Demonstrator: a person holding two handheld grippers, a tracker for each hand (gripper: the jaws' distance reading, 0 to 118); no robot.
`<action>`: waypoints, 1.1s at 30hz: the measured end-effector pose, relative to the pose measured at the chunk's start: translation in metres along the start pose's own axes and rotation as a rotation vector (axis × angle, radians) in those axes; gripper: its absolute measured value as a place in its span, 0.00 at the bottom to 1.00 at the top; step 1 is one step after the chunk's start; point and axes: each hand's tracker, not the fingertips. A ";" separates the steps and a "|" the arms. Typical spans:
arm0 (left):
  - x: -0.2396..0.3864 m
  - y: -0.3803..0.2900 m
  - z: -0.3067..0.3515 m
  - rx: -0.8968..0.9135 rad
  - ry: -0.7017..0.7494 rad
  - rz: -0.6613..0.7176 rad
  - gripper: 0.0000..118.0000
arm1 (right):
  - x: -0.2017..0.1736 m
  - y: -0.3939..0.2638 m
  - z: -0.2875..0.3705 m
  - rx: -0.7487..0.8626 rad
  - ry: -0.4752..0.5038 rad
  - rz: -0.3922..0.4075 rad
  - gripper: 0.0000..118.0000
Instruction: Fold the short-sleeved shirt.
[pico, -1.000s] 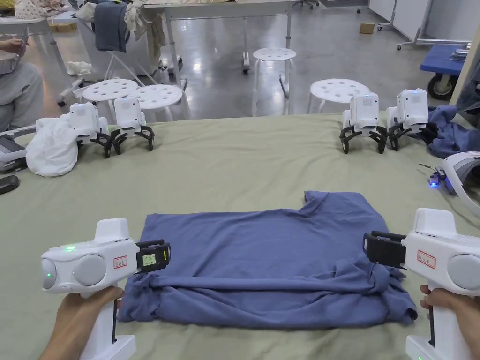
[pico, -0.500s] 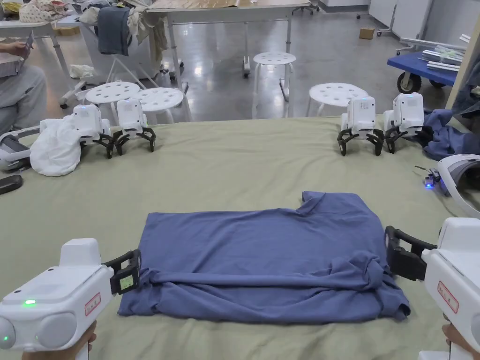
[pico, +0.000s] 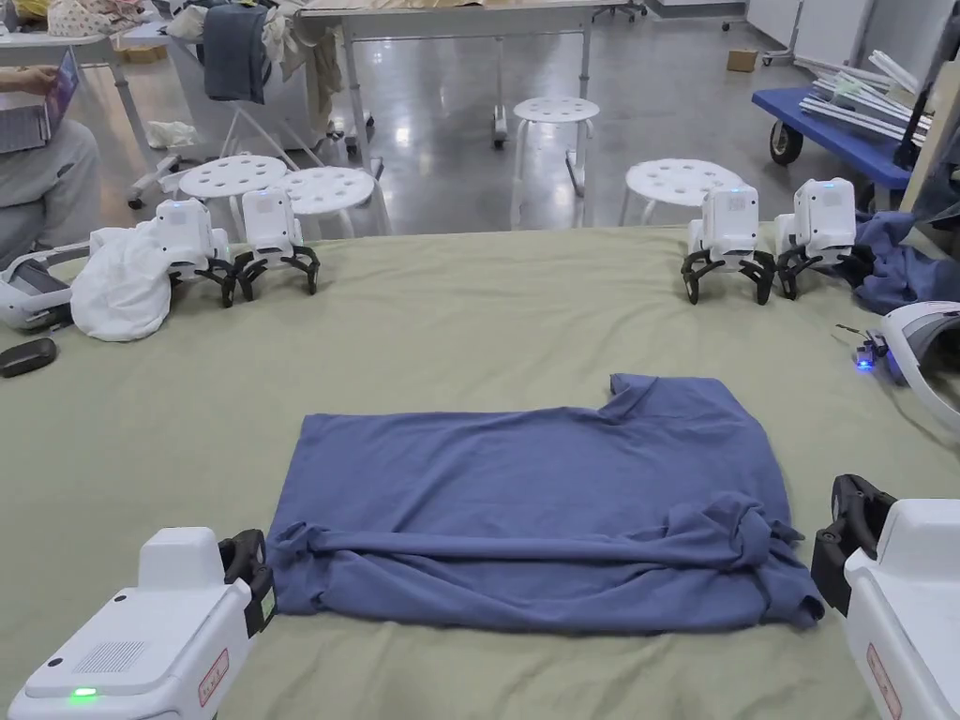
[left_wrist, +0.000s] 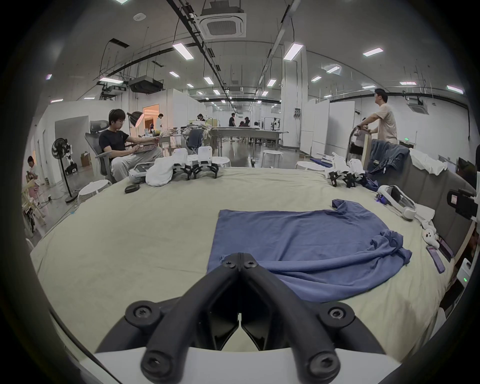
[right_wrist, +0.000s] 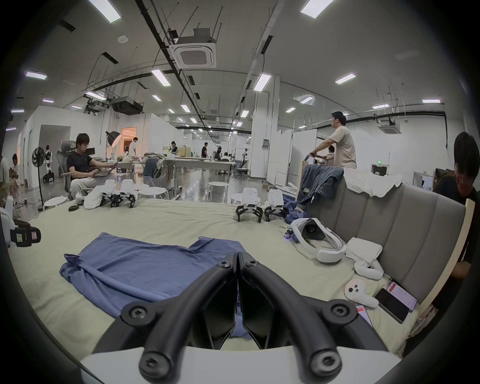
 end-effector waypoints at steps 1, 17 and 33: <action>0.000 0.000 0.000 -0.004 0.000 0.003 0.00 | 0.000 -0.001 0.000 -0.003 0.000 -0.005 0.04; -0.025 0.030 -0.083 -0.312 -0.074 0.016 0.00 | 0.003 0.002 -0.020 -0.035 0.004 -0.019 0.04; -0.057 0.001 -0.168 -0.603 -0.029 0.043 0.69 | 0.004 -0.023 -0.050 -0.134 0.010 -0.015 0.04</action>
